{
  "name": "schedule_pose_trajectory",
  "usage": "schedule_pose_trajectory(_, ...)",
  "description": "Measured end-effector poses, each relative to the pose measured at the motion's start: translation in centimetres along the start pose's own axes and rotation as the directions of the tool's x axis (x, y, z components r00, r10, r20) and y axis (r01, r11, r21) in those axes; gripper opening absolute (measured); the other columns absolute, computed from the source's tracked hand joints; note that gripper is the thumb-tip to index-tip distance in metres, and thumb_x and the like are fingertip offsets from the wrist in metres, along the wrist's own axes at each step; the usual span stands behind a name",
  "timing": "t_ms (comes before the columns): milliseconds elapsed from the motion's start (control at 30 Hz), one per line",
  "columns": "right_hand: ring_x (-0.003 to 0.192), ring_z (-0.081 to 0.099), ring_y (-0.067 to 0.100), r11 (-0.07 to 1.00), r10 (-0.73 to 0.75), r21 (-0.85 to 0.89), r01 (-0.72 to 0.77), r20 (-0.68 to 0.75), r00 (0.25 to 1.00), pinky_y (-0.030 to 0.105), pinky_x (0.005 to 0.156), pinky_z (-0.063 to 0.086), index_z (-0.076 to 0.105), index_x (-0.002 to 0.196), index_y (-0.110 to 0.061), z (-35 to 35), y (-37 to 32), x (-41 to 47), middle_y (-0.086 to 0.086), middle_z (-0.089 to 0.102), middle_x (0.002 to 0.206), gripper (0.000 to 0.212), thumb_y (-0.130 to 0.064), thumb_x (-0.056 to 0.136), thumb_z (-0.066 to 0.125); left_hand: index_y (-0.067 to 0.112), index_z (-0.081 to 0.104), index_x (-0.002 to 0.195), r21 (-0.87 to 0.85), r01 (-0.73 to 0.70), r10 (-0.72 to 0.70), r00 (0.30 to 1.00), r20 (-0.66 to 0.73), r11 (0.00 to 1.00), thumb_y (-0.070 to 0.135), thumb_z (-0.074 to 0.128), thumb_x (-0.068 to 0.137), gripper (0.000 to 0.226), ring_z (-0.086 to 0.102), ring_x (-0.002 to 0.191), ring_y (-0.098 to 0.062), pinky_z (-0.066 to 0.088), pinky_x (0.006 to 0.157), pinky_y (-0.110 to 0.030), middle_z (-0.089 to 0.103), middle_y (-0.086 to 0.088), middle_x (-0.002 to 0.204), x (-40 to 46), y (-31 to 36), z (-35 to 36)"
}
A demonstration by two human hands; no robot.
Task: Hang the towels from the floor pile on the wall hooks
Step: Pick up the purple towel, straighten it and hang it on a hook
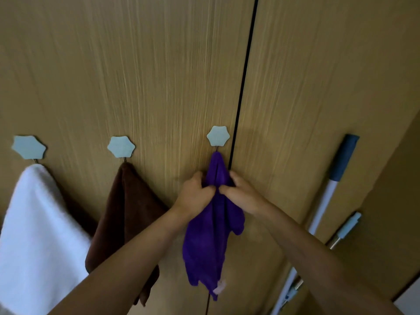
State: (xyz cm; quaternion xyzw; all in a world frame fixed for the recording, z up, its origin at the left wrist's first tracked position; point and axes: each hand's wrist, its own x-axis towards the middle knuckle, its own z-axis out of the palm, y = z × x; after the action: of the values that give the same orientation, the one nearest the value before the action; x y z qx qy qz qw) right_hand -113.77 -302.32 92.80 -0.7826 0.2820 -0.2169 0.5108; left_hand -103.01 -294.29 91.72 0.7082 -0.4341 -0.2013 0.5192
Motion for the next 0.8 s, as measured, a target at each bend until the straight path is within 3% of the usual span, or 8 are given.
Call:
schedule_pose_trajectory(133,0.078,0.062,0.015,0.965,0.104,0.242,-0.098,-0.012,0.995,0.022,0.066,0.050,0.058,0.105,-0.019,0.0,1.5,0.2,0.002,0.065,0.092,0.019,-0.009,0.091,0.050,0.013,0.055,0.085,-0.278,0.184,-0.193,0.981,-0.004,0.943,0.009,0.047,0.086,0.009,0.054,0.080,-0.023,0.042,0.073,-0.032,0.059,-0.007,0.084,0.5,-1.4,-0.2)
schedule_pose_trajectory(200,0.080,0.063,0.014,0.954,0.132,0.272,-0.123,-0.016,0.991,0.021,0.068,0.050,0.059,0.110,-0.015,0.1,2.2,0.2,0.001,0.066,0.093,0.018,-0.016,0.094,0.050,0.010,0.058,0.097,-0.366,0.262,-0.268,0.963,0.034,0.893,0.010,0.045,0.087,0.016,0.056,0.087,-0.027,0.044,0.079,-0.035,0.061,-0.011,0.093,0.7,-2.0,-0.2)
schedule_pose_trajectory(333,0.089,0.065,0.008,0.981,0.146,0.132,-0.145,0.000,0.989,0.017,0.079,0.051,0.064,0.097,-0.025,0.8,3.7,-0.5,-0.010,0.068,0.090,0.025,-0.043,0.093,0.048,0.010,0.055,0.115,-0.403,0.262,-0.253,0.964,0.076,0.877,0.018,0.044,0.096,0.023,0.059,0.092,-0.020,0.048,0.075,-0.026,0.062,-0.008,0.106,0.2,-3.0,-0.3)
schedule_pose_trajectory(433,0.092,0.067,0.011,0.985,0.160,0.066,-0.160,-0.004,0.987,0.021,0.083,0.052,0.067,0.094,-0.023,1.0,4.2,-0.9,-0.002,0.071,0.095,0.038,-0.053,0.090,0.045,0.010,0.053,0.118,-0.440,0.246,-0.227,0.969,0.097,0.864,0.022,0.045,0.098,0.025,0.060,0.102,-0.023,0.048,0.091,-0.033,0.062,-0.009,0.114,-0.2,-3.8,-0.2)
schedule_pose_trajectory(533,0.094,0.067,0.015,0.990,0.142,0.010,-0.142,-0.048,0.989,0.031,0.091,0.052,0.068,0.104,-0.015,1.3,4.6,-0.8,0.005,0.071,0.101,0.051,-0.057,0.086,0.045,0.009,0.052,0.125,-0.376,0.194,-0.174,0.981,0.088,0.906,0.030,0.044,0.099,0.034,0.059,0.109,-0.023,0.044,0.101,-0.039,0.061,-0.009,0.119,-0.5,-4.3,0.2)
schedule_pose_trajectory(633,0.097,0.066,0.017,0.990,0.114,-0.077,-0.120,-0.080,0.990,0.037,0.094,0.050,0.065,0.110,-0.014,1.9,5.2,-0.9,0.006,0.070,0.102,0.055,-0.059,0.085,0.046,0.015,0.048,0.127,-0.232,0.107,-0.083,0.990,0.110,0.967,0.035,0.039,0.099,0.035,0.054,0.113,-0.016,0.038,0.106,-0.035,0.057,-0.001,0.122,-0.8,-4.8,0.9)
schedule_pose_trajectory(800,0.111,0.058,0.015,0.980,0.016,-0.194,-0.042,-0.136,0.991,0.029,0.098,0.044,0.051,0.130,-0.016,2.3,4.7,-1.8,-0.001,0.061,0.120,0.043,-0.041,0.095,0.045,0.010,0.043,0.132,-0.052,0.045,-0.040,0.995,0.092,0.998,0.038,0.037,0.099,0.043,0.053,0.115,-0.020,0.039,0.094,-0.025,0.055,0.000,0.120,-1.1,-4.7,0.9)
